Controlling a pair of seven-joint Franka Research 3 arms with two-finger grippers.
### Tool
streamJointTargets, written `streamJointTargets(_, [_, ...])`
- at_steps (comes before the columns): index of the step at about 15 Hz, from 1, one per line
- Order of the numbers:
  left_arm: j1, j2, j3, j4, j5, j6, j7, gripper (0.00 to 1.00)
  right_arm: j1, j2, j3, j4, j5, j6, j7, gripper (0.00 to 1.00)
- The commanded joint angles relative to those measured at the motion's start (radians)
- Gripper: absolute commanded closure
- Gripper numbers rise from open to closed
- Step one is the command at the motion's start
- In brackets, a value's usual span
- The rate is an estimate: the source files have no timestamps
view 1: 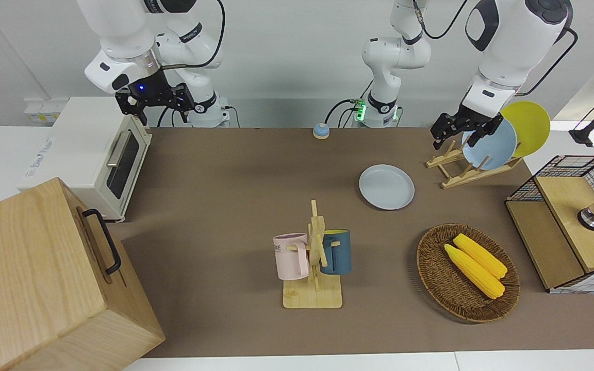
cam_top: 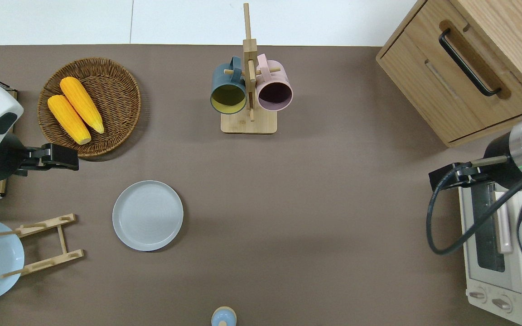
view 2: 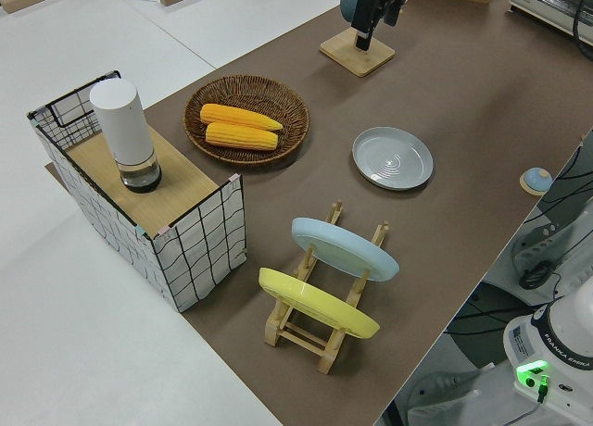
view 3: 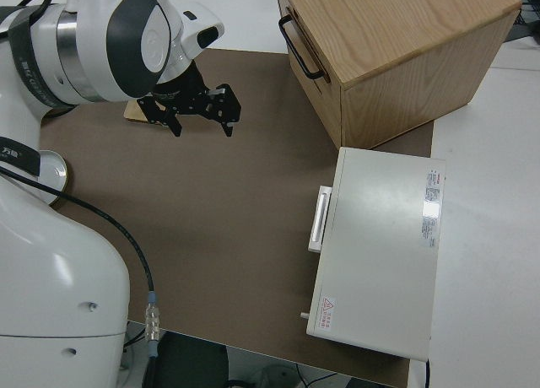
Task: Pick gray plate from table and place it on lower plate rack with left arm
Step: 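Move the left gripper toward the gray plate's near edge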
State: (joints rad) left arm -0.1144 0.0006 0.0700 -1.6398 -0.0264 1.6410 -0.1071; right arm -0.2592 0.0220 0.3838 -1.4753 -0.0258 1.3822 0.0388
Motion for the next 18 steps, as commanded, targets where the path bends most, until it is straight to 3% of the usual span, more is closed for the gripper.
streamJointTargets(1, [0.001, 0.018, 0.014, 0.021, -0.111, -0.006, -0.002, 0.00, -0.023, -0.002, 0.021, 0.006, -0.005, -0.011, 0.012, 0.017])
streamJointTargets(14, [0.002, 0.035, 0.013, 0.021, -0.069, -0.004, -0.008, 0.00, -0.023, -0.002, 0.021, 0.007, -0.006, -0.011, 0.012, 0.017])
streamJointTargets(18, [-0.005, 0.010, 0.010, -0.079, 0.039, 0.054, -0.013, 0.00, -0.023, -0.002, 0.021, 0.007, -0.006, -0.011, 0.012, 0.017])
